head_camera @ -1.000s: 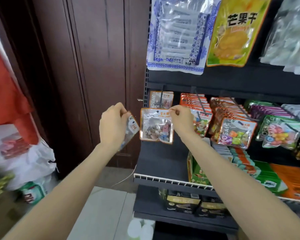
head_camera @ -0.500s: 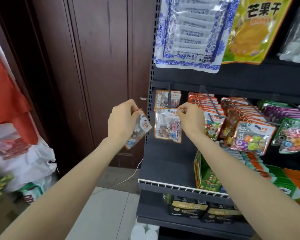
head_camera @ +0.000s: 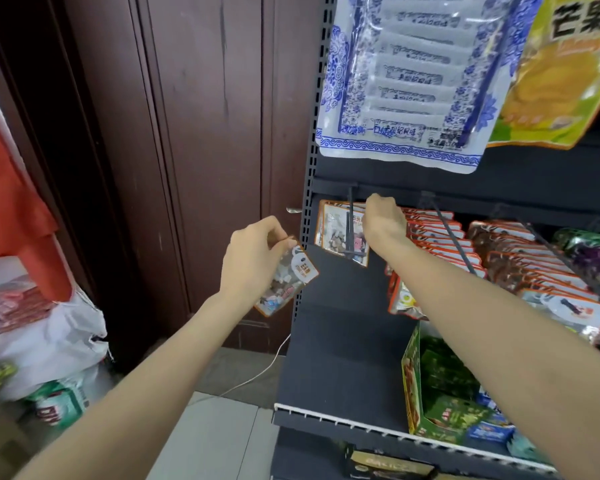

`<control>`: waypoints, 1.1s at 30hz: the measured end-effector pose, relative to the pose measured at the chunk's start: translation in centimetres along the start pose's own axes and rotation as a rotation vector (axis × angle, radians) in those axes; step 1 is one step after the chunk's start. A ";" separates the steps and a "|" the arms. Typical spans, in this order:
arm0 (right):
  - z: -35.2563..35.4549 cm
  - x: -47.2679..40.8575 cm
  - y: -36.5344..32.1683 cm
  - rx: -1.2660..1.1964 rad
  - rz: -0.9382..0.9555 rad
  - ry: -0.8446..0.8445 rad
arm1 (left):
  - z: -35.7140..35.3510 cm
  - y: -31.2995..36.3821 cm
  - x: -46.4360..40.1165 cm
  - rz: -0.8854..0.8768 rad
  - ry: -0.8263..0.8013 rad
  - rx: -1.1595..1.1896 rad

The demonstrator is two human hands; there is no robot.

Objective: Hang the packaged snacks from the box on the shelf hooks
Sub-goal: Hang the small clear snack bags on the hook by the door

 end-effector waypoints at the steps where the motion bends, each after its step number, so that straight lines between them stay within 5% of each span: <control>1: -0.1 -0.3 0.1 0.009 0.001 -0.004 | -0.4 0.0 -0.3 -0.003 -0.014 0.012; 5: -0.9 -0.3 0.2 -0.079 0.006 -0.020 | -1.4 0.2 -0.7 0.003 -0.087 0.106; 10: 0.6 3.5 1.1 -0.500 0.113 0.137 | -3.7 -0.1 0.2 0.089 -0.260 0.308; 15: 0.0 8.2 2.3 -0.876 0.108 -0.066 | -4.9 0.3 1.1 0.236 -0.193 0.605; 24: -0.2 10.1 2.6 -0.823 0.211 -0.127 | -6.5 -1.4 2.1 0.399 -0.108 0.718; 33: -0.2 8.7 2.4 -0.654 0.194 0.002 | -6.3 -1.1 0.7 0.296 -0.070 0.430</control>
Point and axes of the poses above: each hand's wrist, its own x-axis away from the middle knuckle, its own z-axis out of the back of the hand, y = z × x, the point moved 8 cm from there along -x, towards the middle knuckle, and after that the axes turned 1 degree about -y, right-handed, at the moved point
